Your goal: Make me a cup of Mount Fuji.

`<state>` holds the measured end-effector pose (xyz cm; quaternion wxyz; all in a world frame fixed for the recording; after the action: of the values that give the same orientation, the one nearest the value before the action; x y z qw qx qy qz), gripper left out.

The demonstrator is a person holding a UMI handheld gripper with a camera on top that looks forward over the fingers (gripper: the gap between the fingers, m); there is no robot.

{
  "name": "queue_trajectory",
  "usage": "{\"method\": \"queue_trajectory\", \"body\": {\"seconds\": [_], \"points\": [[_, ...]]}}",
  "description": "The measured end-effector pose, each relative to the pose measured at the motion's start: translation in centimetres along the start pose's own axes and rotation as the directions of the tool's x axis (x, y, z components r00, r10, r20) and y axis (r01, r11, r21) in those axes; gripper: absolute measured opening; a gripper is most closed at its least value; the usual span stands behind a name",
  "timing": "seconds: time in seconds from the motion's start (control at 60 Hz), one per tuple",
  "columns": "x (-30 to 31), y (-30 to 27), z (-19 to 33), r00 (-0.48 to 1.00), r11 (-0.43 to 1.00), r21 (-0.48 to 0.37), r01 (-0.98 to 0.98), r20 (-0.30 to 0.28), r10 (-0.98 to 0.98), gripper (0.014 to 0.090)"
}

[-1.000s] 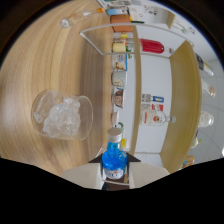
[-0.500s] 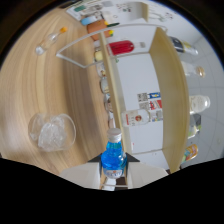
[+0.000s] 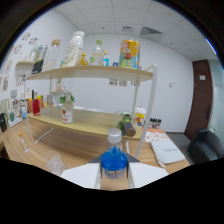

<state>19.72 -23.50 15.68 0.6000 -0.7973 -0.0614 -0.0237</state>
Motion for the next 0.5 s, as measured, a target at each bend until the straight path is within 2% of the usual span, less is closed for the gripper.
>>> {"method": "queue_trajectory", "body": {"seconds": [0.233, 0.35, 0.5], "points": [[4.6, 9.7, 2.6, 0.997, 0.978, -0.196, -0.073, -0.022, 0.070, 0.0364], [5.5, 12.5, 3.3, 0.994, 0.957, -0.269, -0.107, -0.039, 0.100, 0.0364], [6.0, 14.2, 3.8, 0.993, 0.940, -0.321, -0.117, -0.055, 0.105, 0.0364]]}}
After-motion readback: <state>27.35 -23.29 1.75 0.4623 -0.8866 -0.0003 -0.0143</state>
